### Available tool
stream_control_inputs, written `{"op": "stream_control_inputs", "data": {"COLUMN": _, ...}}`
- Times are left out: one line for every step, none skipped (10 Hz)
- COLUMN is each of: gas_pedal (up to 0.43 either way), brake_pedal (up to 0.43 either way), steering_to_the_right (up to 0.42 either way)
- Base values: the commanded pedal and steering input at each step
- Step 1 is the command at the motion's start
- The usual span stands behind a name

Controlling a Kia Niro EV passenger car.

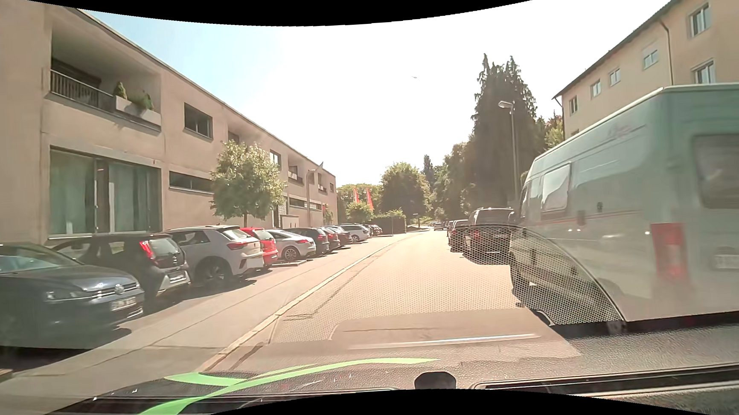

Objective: Follow the waypoints while adhering to traffic rules and regulations

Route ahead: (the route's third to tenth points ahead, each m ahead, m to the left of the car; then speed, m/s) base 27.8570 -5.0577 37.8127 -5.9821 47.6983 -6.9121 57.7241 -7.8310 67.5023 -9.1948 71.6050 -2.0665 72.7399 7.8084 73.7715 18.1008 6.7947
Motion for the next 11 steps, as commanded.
{"op": "stream_control_inputs", "data": {"gas_pedal": 0.118, "brake_pedal": 0.0, "steering_to_the_right": 0.014}}
{"op": "stream_control_inputs", "data": {"gas_pedal": 0.118, "brake_pedal": 0.0, "steering_to_the_right": 0.014}}
{"op": "stream_control_inputs", "data": {"gas_pedal": 0.118, "brake_pedal": 0.0, "steering_to_the_right": 0.014}}
{"op": "stream_control_inputs", "data": {"gas_pedal": 0.118, "brake_pedal": 0.0, "steering_to_the_right": 0.014}}
{"op": "stream_control_inputs", "data": {"gas_pedal": 0.118, "brake_pedal": 0.0, "steering_to_the_right": 0.014}}
{"op": "stream_control_inputs", "data": {"gas_pedal": 0.118, "brake_pedal": 0.0, "steering_to_the_right": 0.017}}
{"op": "stream_control_inputs", "data": {"gas_pedal": 0.118, "brake_pedal": 0.0, "steering_to_the_right": 0.02}}
{"op": "stream_control_inputs", "data": {"gas_pedal": 0.118, "brake_pedal": 0.0, "steering_to_the_right": 0.02}}
{"op": "stream_control_inputs", "data": {"gas_pedal": 0.118, "brake_pedal": 0.0, "steering_to_the_right": 0.02}}
{"op": "stream_control_inputs", "data": {"gas_pedal": 0.11, "brake_pedal": 0.0, "steering_to_the_right": 0.02}}
{"op": "stream_control_inputs", "data": {"gas_pedal": 0.11, "brake_pedal": 0.0, "steering_to_the_right": 0.02}}
